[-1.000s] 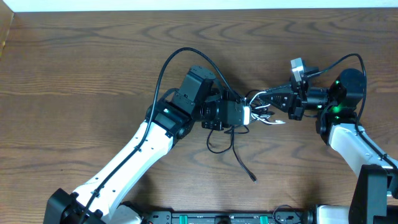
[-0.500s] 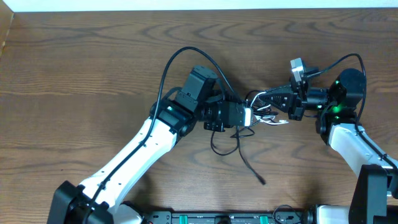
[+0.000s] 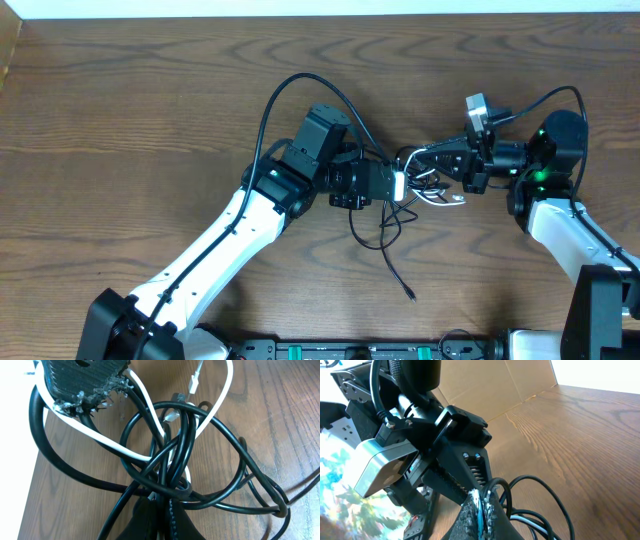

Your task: Untangle cables

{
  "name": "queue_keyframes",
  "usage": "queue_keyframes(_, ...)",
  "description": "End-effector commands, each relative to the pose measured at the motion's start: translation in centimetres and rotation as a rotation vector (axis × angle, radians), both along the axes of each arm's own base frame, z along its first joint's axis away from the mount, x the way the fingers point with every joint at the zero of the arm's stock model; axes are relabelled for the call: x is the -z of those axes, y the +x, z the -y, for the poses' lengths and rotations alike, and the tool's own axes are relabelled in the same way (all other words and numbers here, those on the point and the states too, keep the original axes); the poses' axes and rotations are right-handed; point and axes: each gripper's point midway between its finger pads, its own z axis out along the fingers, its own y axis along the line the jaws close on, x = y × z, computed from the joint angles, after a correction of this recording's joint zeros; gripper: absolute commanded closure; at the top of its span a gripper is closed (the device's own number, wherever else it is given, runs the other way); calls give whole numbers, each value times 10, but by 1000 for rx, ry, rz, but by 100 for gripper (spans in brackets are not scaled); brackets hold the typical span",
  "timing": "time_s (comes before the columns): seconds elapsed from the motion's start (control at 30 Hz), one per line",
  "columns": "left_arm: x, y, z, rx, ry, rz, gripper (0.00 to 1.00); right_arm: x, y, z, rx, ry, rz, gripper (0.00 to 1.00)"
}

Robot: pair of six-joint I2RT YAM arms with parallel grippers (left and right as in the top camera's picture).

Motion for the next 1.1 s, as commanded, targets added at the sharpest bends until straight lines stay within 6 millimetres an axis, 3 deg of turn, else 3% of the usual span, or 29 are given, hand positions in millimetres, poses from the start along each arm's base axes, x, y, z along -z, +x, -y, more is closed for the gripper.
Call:
queue_keyframes(0.0, -9, 1, 6, 21, -25, 10, 92, 0, -4, -5, -28, 1, -13, 99)
queue_keyframes(0.2, -8, 3, 5, 9, -16, 17, 92, 0, -3, -5, -21, 1, -15, 97)
queue_keyframes(0.23, -7, 5, 3, -3, -7, 23, 92, 0, -2, -4, -14, 1, -16, 91)
queue_keyframes(0.3, -5, 13, -1, -44, 21, 42, 92, 0, 1, -2, 4, 1, -29, 69)
queue_keyframes(0.33, -3, 19, -5, -88, 37, 52, 92, 0, 5, 0, 31, 2, -46, 48)
queue_keyframes(0.4, -4, 31, -10, -171, 47, 59, 93, 1, 12, 3, 67, 3, -69, 27)
queue_keyframes(0.47, -7, 37, -13, -210, 46, 67, 93, 1, 19, 6, 110, 6, -100, 16)
queue_keyframes(0.67, -15, 41, -10, -221, 12, 86, 93, 6, 37, 10, 224, 20, -231, 4)
queue_keyframes(1.07, -22, 46, -8, -236, -15, 100, 92, 27, 43, 13, 283, -2, -344, 5)
